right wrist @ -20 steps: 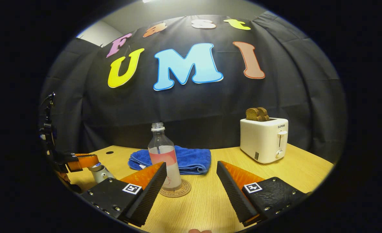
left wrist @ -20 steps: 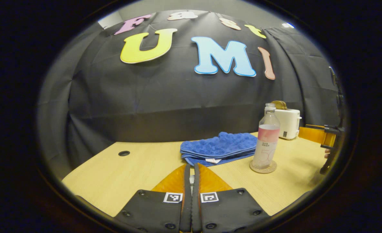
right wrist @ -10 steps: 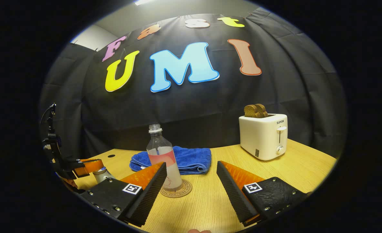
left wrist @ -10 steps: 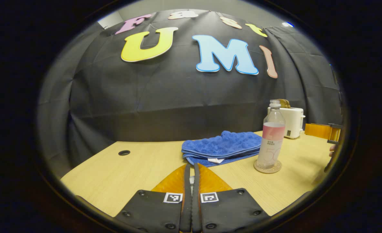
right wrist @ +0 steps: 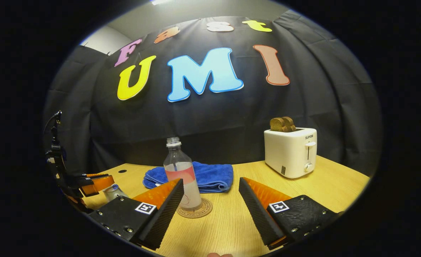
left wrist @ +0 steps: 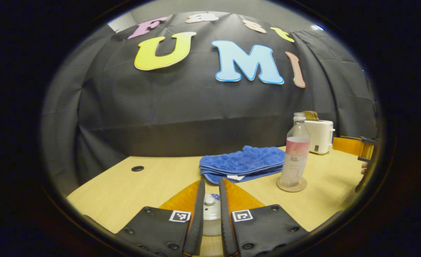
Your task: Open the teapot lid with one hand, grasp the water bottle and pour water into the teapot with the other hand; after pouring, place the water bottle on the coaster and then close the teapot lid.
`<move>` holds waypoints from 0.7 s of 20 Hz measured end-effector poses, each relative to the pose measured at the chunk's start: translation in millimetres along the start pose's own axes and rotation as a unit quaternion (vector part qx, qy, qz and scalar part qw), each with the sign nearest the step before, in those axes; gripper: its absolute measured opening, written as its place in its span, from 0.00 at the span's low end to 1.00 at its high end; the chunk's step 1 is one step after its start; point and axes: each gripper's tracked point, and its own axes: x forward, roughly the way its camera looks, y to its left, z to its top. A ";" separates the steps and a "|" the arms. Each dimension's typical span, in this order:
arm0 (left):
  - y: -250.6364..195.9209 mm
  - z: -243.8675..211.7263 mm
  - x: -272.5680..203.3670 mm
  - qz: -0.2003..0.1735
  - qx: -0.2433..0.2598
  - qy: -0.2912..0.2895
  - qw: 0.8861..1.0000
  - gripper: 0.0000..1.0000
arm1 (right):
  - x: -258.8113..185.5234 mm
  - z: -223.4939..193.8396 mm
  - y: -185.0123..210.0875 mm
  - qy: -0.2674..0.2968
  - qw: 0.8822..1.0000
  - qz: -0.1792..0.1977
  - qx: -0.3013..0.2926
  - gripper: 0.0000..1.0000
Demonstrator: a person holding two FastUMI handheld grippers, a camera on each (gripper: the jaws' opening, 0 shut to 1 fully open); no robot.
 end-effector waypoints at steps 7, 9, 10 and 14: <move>-11.5 -1.5 -59.9 0.010 -0.028 -0.027 0.999 0.29 | -46.1 -16.8 15.4 -0.018 0.999 -0.024 -0.026 0.99; -12.6 -13.4 -80.9 0.018 -0.023 -0.026 0.999 0.29 | -63.9 -22.5 16.0 -0.022 0.998 -0.035 -0.038 0.99; -13.4 -19.6 -91.8 0.022 -0.016 -0.018 0.999 0.29 | -71.5 -24.0 17.0 -0.024 0.998 -0.038 -0.041 0.99; -16.9 -22.1 -126.0 0.029 -0.009 -0.025 0.999 0.29 | -93.8 -26.1 23.5 -0.028 0.997 -0.046 -0.052 0.99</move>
